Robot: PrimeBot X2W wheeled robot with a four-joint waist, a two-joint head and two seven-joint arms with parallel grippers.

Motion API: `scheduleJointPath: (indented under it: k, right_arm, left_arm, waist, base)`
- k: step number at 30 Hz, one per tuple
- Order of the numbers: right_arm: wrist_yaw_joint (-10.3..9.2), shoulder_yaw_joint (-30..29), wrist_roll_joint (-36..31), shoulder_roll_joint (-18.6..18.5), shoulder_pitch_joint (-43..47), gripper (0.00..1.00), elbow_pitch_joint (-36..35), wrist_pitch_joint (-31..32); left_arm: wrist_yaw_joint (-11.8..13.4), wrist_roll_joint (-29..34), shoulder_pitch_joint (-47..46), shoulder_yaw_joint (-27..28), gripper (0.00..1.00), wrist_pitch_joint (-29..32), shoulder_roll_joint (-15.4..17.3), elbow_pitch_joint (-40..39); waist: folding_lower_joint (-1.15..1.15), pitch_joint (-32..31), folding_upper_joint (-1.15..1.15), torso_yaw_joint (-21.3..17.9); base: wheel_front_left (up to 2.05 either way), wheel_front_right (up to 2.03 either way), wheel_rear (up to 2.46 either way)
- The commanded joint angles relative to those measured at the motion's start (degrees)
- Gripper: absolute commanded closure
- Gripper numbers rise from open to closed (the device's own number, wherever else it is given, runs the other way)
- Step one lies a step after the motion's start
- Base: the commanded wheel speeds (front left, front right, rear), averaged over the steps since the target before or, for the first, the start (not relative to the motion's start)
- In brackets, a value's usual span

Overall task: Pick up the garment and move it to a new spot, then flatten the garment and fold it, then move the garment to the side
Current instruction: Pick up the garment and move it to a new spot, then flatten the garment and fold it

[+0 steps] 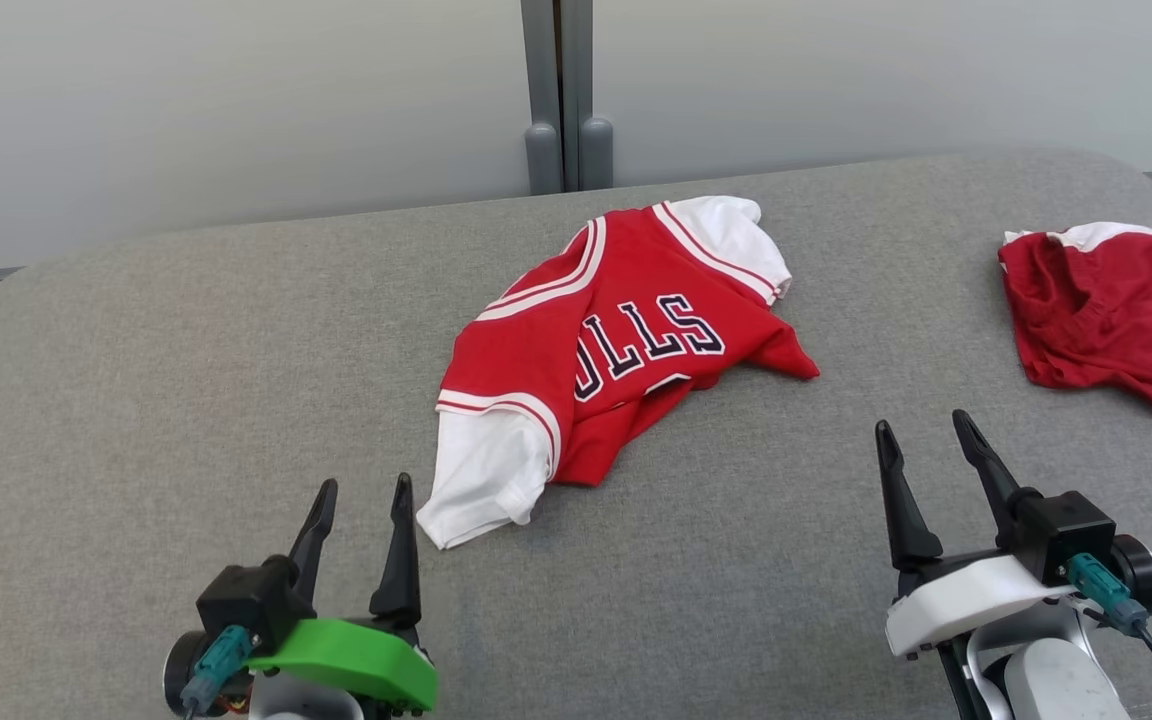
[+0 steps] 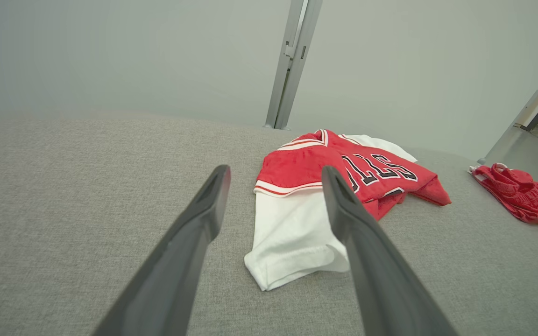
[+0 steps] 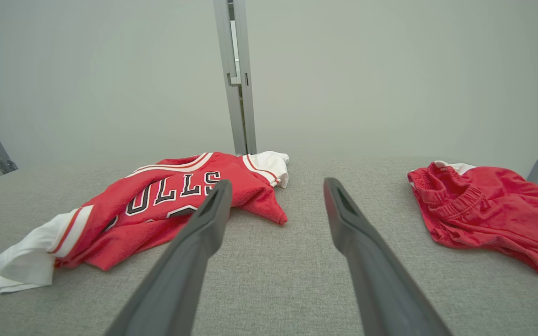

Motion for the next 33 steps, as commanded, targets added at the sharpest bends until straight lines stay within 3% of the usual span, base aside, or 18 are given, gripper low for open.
scheduleJointPath:
  k: [1, 15, 33]
  right_arm:
    - [-0.09, -0.04, 0.39, -0.11, 0.72, 0.0, 0.04, -0.16]
    - [-0.09, 1.35, 1.71, -0.11, 0.18, 0.0, 1.07, -0.16]
    - [-0.09, 1.46, 1.76, -0.1, -0.85, 0.0, 1.38, -0.17]
  left_arm:
    - [0.33, 0.5, 1.33, 0.65, 0.0, -0.41, -0.21, -0.38]
    - [-0.9, 4.51, 5.9, 4.89, 0.0, -0.43, -2.11, -2.24]
    - [-2.44, 6.68, 4.19, 7.13, 0.0, -0.45, -3.52, -0.65]
  waist:
    - [0.0, 0.04, 0.0, -0.06]
    - [0.0, -0.24, 0.0, -0.01]
    - [0.0, 1.98, 0.0, 0.18]
  base:
    - [0.0, 0.0, 0.0]
    - [0.0, 0.0, 0.0]
    - [0.0, 0.0, 0.0]
